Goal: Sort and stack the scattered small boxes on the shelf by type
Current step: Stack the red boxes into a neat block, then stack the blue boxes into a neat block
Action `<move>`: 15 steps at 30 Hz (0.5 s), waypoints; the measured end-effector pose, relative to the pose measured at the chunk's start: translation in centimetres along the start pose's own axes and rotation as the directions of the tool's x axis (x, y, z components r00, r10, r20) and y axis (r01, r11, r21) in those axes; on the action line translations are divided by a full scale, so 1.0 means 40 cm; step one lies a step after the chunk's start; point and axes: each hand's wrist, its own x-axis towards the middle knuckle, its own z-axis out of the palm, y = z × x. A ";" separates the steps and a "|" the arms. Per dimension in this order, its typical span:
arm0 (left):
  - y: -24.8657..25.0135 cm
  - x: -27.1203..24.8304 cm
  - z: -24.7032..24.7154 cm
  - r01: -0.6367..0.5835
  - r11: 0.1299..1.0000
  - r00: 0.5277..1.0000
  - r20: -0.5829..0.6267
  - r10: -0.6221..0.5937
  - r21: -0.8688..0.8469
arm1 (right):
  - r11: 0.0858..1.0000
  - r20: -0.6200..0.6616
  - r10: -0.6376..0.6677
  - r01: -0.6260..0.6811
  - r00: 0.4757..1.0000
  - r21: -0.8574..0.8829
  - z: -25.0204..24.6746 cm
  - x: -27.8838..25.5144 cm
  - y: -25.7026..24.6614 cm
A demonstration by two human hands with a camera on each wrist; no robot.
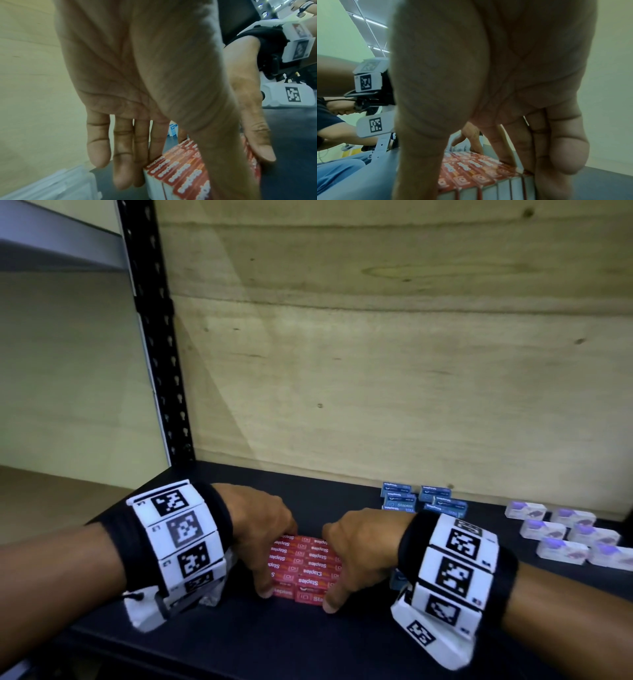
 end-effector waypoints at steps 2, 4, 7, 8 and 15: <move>0.004 -0.001 -0.006 0.033 0.999 0.999 0.027 -0.033 0.005 | 1.000 0.003 -0.015 0.015 1.000 0.002 0.000 0.000 0.008; 0.008 0.001 -0.017 0.061 0.997 0.997 0.048 -0.063 0.043 | 0.999 -0.012 -0.037 0.037 0.999 0.024 -0.003 -0.018 0.031; 0.037 0.000 -0.040 0.072 0.992 0.997 0.006 -0.073 0.104 | 0.998 -0.101 -0.022 0.028 0.995 0.059 -0.012 -0.067 0.099; 0.056 -0.003 -0.048 0.058 0.992 0.997 -0.053 -0.052 0.115 | 0.998 -0.128 0.003 0.005 0.992 0.066 -0.015 -0.084 0.126; 0.226 0.032 -0.075 -0.159 0.963 0.882 -0.408 0.237 0.216 | 0.987 -0.104 0.145 -0.137 0.984 0.081 0.048 -0.175 0.266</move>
